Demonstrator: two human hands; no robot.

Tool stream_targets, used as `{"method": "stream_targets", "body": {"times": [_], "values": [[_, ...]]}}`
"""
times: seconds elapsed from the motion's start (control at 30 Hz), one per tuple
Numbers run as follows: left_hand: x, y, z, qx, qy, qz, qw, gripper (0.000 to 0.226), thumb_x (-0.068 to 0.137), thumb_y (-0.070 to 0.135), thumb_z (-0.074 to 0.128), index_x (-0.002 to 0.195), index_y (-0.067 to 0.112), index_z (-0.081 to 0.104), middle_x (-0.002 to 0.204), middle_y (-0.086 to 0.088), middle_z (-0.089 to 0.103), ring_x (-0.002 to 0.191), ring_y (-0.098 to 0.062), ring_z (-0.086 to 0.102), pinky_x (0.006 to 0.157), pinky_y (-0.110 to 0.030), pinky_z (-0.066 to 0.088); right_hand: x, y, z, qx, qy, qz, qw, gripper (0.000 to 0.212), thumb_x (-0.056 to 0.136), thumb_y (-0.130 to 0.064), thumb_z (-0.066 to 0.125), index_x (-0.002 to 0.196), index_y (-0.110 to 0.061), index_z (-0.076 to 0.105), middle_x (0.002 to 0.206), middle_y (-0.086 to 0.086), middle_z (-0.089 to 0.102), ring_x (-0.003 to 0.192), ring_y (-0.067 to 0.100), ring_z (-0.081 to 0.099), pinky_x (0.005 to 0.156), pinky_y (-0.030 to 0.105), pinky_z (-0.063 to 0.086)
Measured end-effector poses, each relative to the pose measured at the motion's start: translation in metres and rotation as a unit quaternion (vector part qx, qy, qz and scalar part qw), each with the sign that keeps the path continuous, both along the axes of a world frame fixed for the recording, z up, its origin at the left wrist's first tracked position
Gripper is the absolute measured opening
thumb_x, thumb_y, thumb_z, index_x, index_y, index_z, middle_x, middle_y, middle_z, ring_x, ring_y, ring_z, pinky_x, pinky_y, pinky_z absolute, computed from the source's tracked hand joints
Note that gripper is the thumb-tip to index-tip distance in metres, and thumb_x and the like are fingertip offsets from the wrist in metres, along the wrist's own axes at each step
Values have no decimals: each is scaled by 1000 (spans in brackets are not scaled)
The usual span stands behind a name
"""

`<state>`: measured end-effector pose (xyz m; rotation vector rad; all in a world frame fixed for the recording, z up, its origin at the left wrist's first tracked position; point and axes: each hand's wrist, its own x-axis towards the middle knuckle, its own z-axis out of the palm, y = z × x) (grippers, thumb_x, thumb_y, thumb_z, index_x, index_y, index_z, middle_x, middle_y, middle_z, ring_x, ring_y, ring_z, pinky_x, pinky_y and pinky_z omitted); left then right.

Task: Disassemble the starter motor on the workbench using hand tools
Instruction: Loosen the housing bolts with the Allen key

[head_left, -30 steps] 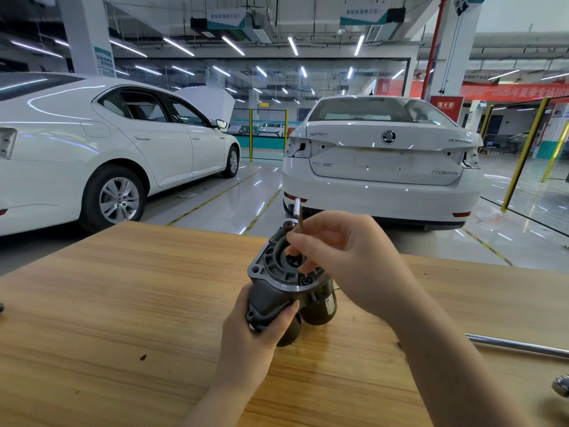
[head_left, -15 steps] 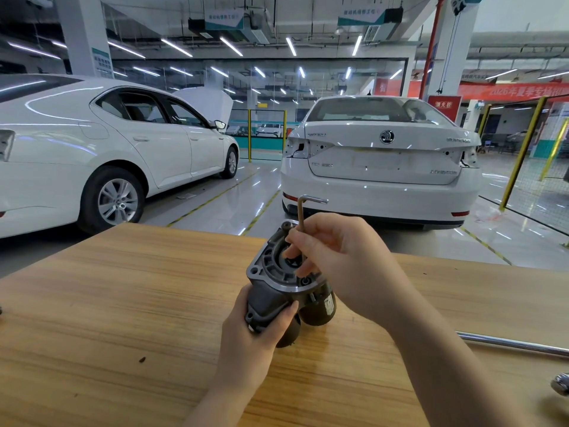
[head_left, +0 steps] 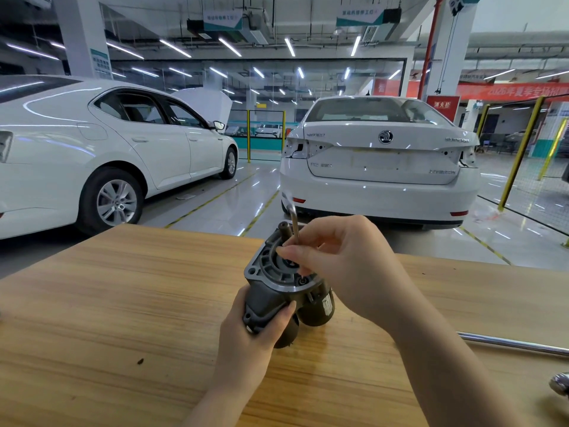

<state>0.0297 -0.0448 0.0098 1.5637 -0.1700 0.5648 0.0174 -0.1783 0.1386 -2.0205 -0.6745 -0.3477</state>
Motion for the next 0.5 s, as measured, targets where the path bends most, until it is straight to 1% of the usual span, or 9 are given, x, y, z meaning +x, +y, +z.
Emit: {"method": "stream_targets", "body": {"times": [0.1,0.23,0.27,0.33,0.37,0.43,0.5], "values": [[0,0,0,2,1,-1,1000,55,50,55,67,98,31,56,93,28,65,89,7,61,69,-5,47,-1,-1,0,-26,-6,4,1000,9,85,-26,63,85,-28,72,74,-8,70,66,1,63,66,19,53],[0,1,-1,0,6,-4,1000,57,49,55,68,99,32,56,95,27,65,90,7,61,70,-5,47,0,1,-2,-24,-4,7,1000,15,88,-26,59,101,-29,67,79,-11,69,69,1,64,70,21,55],[0,1,-1,-1,6,-4,1000,57,49,55,68,100,32,56,95,27,65,90,7,60,70,-4,47,0,1,-2,-18,-4,8,1000,15,87,-28,60,101,-31,66,78,-11,69,69,1,64,70,23,56],[0,0,0,-1,4,-2,1000,54,50,54,68,99,33,55,95,28,65,88,8,61,67,-3,46,0,3,-2,-6,-3,5,1000,8,83,-33,64,90,-36,60,71,-11,66,67,2,64,69,27,56],[0,0,0,-2,3,0,1000,53,50,53,68,98,33,56,94,28,65,87,8,61,66,-3,46,0,3,-2,0,-2,-1,1000,10,79,-36,66,84,-36,57,68,-10,65,66,3,64,68,28,56],[1,0,-1,-5,4,0,1000,54,50,54,68,99,33,56,93,25,66,88,8,61,66,-3,46,0,4,-2,7,1,-19,1000,17,74,-39,68,77,-33,52,69,-9,66,65,4,64,65,27,57],[2,1,-1,-5,7,-1,1000,55,50,55,68,99,33,56,92,22,67,89,7,61,68,-4,46,0,4,-2,10,-3,-34,999,18,73,-39,68,74,-31,52,71,-6,68,63,3,64,65,27,57]]}}
